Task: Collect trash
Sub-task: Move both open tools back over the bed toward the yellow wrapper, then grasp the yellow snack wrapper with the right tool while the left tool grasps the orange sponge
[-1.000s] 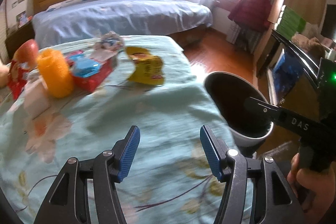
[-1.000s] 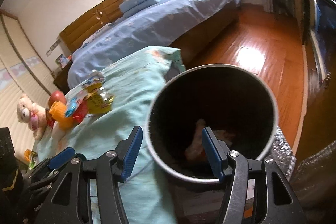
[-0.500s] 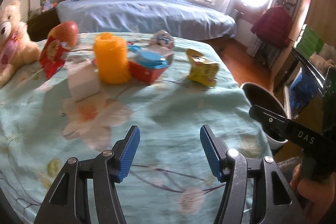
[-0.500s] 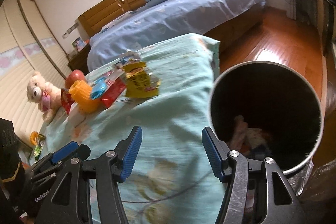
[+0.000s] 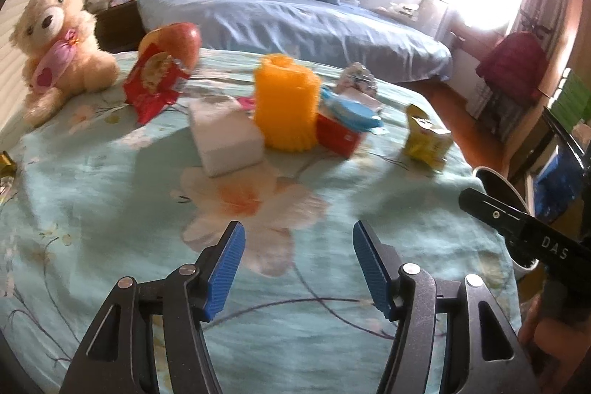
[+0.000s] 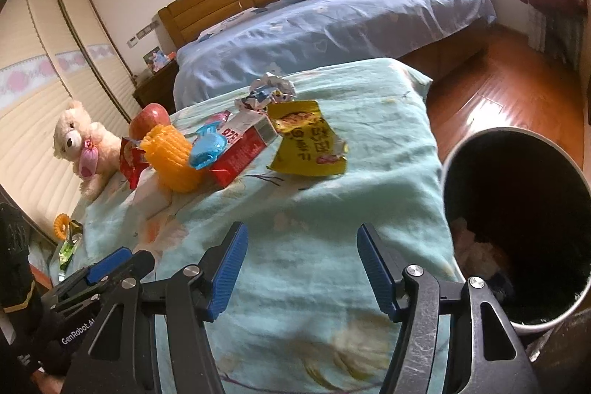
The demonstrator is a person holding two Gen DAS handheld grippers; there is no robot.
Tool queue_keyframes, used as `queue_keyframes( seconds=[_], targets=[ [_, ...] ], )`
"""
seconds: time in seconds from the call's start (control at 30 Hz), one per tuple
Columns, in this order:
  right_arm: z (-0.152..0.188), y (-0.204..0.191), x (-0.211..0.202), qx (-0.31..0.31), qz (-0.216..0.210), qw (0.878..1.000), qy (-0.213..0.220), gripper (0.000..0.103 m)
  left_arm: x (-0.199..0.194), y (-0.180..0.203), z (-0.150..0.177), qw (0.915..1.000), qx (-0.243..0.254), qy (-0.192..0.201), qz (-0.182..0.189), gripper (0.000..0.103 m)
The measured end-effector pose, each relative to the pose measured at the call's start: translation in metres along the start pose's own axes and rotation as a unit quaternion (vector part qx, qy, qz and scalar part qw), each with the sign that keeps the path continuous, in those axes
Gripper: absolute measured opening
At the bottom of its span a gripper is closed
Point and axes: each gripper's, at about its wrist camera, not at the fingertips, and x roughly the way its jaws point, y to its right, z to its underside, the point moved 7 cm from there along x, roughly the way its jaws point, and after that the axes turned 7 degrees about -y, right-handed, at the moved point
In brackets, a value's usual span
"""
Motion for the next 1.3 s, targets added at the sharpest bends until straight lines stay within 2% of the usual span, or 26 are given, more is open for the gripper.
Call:
queue_keyframes(
  seconds=[0.27, 0.77, 1.07, 1.13, 1.2, 1.23, 1.3],
  targets=[
    [-0.012, -0.004, 0.012, -0.007, 0.004, 1.0, 0.001, 0.063, 0.016, -0.016, -0.017, 0.9998, -0.02, -0.003, -0.009, 0.062],
    [-0.037, 0.009, 0.029, -0.005, 0.012, 1.0, 0.0, 0.062, 0.055, 0.003, -0.061, 1.0, -0.007, 0.0, -0.006, 0.061],
    [-0.05, 0.01, 0.047, -0.004, 0.006, 1.0, -0.012, 0.047, 0.077, 0.01, -0.078, 0.9997, 0.011, 0.003, -0.023, 0.06],
    [-0.052, 0.009, 0.051, -0.006, 0.006, 1.0, -0.014, 0.044, 0.08, 0.011, -0.08, 0.9995, 0.015, 0.003, -0.028, 0.057],
    [-0.053, 0.009, 0.053, -0.006, 0.006, 1.0, -0.016, 0.031, 0.085, 0.01, -0.082, 0.9993, 0.017, 0.0, -0.034, 0.042],
    [-0.053, 0.01, 0.054, -0.007, 0.007, 1.0, -0.017, 0.028, 0.087, 0.01, -0.083, 0.9992, 0.017, -0.001, -0.035, 0.037],
    [-0.054, 0.01, 0.056, -0.007, 0.006, 1.0, -0.018, 0.017, 0.091, 0.007, -0.083, 0.9993, 0.016, -0.007, -0.034, 0.022]
  ],
)
